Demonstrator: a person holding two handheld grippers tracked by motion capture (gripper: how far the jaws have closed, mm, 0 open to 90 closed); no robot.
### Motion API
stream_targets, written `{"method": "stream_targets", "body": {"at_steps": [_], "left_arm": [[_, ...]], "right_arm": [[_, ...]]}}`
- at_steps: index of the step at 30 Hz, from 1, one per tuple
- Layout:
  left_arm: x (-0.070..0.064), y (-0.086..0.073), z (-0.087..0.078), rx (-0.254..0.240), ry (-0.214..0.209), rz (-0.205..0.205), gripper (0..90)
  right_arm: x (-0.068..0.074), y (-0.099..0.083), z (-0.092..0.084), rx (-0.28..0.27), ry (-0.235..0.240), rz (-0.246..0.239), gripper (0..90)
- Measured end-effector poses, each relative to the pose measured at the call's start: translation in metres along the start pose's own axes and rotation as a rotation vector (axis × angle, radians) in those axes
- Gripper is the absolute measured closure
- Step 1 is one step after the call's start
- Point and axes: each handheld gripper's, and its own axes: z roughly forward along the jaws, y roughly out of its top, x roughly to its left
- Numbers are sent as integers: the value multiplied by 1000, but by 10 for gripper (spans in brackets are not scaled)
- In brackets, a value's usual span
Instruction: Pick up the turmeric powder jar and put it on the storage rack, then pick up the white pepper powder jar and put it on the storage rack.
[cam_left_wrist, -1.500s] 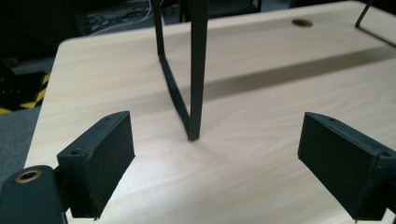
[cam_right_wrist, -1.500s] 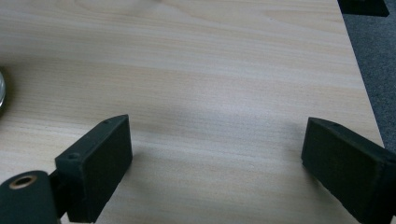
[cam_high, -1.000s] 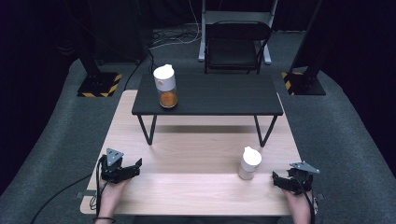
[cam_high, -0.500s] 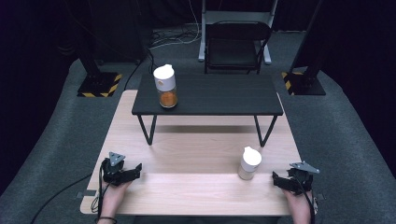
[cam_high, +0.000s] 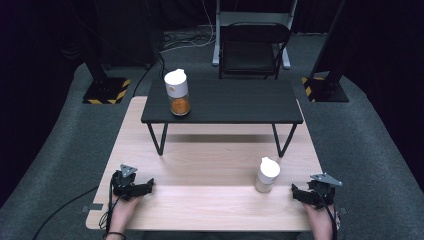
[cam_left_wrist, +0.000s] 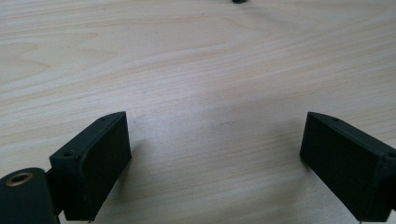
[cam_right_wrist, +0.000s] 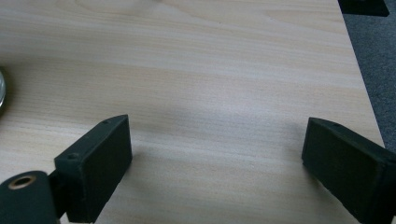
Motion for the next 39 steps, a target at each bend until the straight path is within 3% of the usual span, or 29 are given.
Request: {"method": "stream_targets", "body": {"at_steps": [23,39], "left_arm": [[0,3,1,13,-6,8,31],[0,3,2,15,-5,7,25]], "right_arm": [[0,0,-1,1,-8,16,76],[3,-5,-25,-48,38,44,84]]}}
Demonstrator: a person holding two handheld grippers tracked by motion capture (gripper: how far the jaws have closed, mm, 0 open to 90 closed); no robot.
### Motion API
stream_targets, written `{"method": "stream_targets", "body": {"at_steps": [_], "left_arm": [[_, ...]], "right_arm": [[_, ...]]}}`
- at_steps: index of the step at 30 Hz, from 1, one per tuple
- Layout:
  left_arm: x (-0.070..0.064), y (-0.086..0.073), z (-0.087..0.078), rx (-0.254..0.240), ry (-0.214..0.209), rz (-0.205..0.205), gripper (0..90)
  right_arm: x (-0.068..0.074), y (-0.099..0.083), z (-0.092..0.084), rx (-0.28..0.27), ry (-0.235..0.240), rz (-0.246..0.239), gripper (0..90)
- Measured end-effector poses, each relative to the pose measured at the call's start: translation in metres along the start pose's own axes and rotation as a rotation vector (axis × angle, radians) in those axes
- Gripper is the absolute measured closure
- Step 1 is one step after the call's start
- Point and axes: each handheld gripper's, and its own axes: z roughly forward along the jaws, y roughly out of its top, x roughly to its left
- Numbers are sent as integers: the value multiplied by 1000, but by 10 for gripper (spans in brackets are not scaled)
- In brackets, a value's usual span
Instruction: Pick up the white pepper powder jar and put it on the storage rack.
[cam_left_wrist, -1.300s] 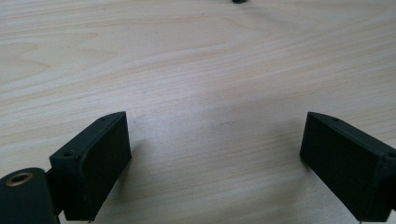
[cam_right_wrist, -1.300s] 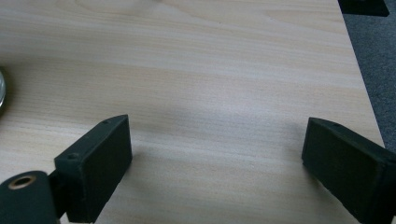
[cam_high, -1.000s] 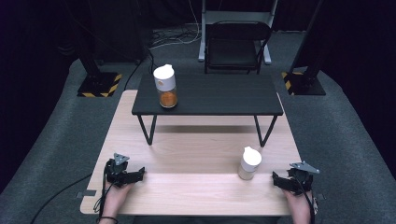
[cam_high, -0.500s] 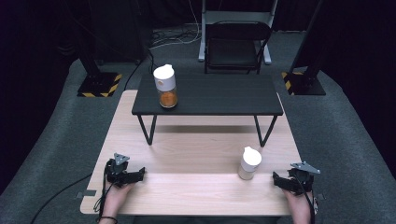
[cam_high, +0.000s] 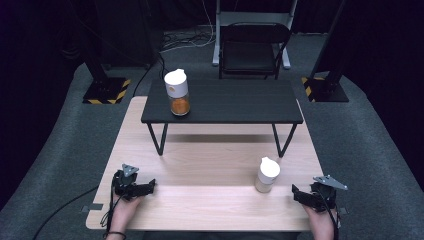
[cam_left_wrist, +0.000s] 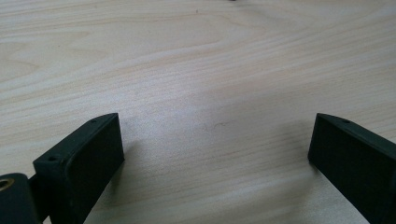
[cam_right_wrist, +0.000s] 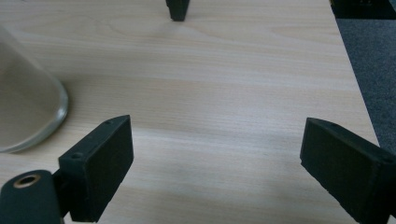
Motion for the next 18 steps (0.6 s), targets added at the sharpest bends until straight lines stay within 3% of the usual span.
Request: {"method": "stream_targets", "body": {"at_steps": [6,18], "left_arm": [[1,0,0,0,-2,0,23],[0,0,0,0,-2,-1,23]], "right_arm": [[4,3,-11,-18,32,-6,87],[23,11,-25,-24,80,-67,88]]}}
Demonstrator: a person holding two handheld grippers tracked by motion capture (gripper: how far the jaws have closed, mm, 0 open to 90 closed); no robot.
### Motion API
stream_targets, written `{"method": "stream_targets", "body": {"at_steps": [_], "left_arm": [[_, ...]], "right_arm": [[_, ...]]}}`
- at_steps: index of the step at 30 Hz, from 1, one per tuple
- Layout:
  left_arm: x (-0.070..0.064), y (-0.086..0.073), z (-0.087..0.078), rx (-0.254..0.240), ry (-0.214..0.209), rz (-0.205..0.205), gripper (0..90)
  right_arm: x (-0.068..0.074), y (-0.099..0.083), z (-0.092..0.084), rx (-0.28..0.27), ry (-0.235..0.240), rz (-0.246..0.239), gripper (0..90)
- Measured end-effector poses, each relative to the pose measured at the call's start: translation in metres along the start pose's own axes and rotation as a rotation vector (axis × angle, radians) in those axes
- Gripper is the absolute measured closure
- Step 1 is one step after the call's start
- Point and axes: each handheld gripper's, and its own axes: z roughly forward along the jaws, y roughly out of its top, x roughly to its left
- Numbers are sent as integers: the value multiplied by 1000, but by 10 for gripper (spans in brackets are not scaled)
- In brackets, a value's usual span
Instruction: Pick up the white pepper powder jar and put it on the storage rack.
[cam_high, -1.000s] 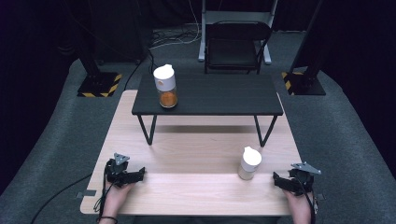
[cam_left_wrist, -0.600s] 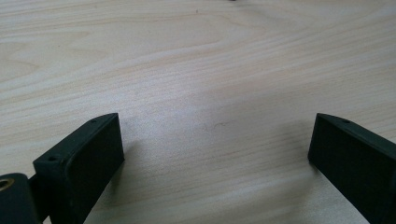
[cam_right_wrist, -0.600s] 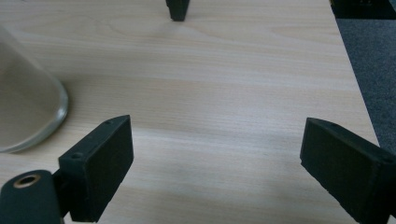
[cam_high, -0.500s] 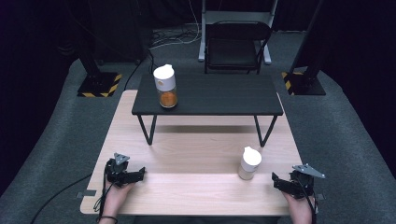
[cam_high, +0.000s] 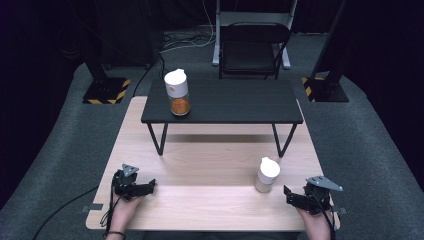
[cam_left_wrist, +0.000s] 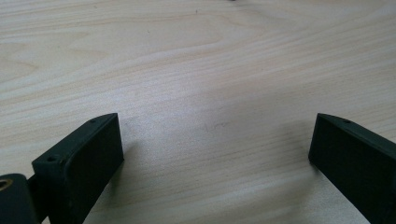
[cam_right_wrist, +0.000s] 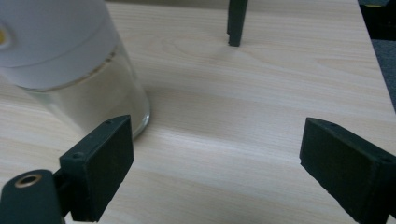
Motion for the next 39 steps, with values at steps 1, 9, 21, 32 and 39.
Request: {"method": "stream_targets", "body": {"at_steps": [1,9,21,32,39], "left_arm": [[0,0,0,0,0,0,23],[0,0,0,0,0,0,23],[0,0,0,0,0,0,23],[0,0,0,0,0,0,23],[0,0,0,0,1,1,23]], "right_arm": [[1,1,-1,-1,5,-3,88],[12,7,-5,-1,39,-31,91],[30,19,-8,-18,77,-68,92],[42,29,1,-25,95,-89,110],[53,35,9,-27,97,-110,116]]}}
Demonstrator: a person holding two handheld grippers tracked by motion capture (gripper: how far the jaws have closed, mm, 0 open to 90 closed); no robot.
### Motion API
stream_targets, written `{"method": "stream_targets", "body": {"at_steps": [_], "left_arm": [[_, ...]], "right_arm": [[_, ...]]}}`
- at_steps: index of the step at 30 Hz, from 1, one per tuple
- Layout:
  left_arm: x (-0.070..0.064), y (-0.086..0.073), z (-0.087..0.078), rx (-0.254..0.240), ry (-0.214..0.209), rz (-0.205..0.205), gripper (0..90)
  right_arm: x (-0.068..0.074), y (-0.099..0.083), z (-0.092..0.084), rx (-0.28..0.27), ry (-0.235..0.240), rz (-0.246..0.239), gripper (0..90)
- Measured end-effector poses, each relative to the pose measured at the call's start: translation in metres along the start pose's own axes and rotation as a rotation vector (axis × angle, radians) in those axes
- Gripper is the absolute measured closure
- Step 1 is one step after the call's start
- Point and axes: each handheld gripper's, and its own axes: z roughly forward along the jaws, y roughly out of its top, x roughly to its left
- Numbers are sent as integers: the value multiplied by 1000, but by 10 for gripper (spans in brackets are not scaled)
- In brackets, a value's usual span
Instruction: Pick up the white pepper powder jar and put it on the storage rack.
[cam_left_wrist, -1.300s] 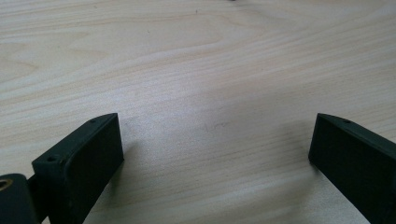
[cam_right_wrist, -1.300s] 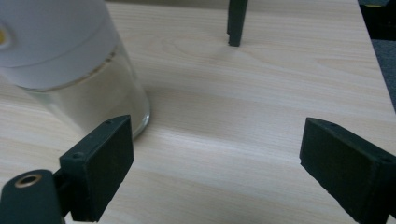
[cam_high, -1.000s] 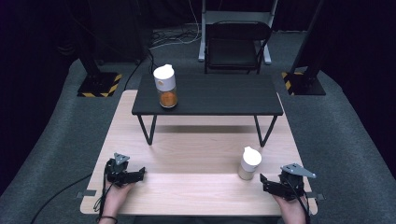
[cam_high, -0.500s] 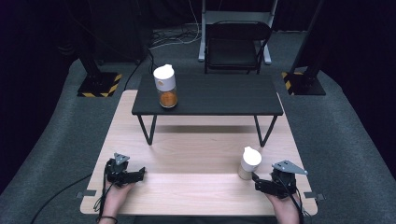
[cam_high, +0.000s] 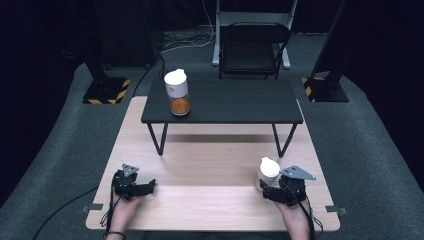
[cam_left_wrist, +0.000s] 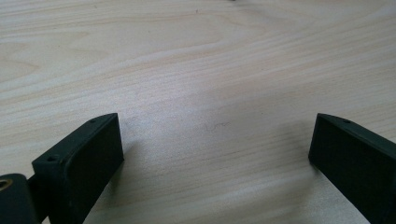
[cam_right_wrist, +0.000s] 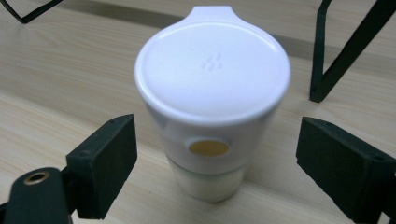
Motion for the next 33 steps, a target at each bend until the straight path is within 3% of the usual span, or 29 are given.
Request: {"method": "stream_targets", "body": {"at_steps": [9,17,27,33], "left_arm": [[0,0,0,0,0,0,23],[0,0,0,0,0,0,23],[0,0,0,0,-1,-1,23],[0,0,0,0,-1,-1,23]], "right_arm": [[5,7,17,7,-4,-5,151],[9,11,30,7,-14,-14,263],[9,20,29,33,-22,-32,294],[4,25,19,26,-29,-27,294]]}}
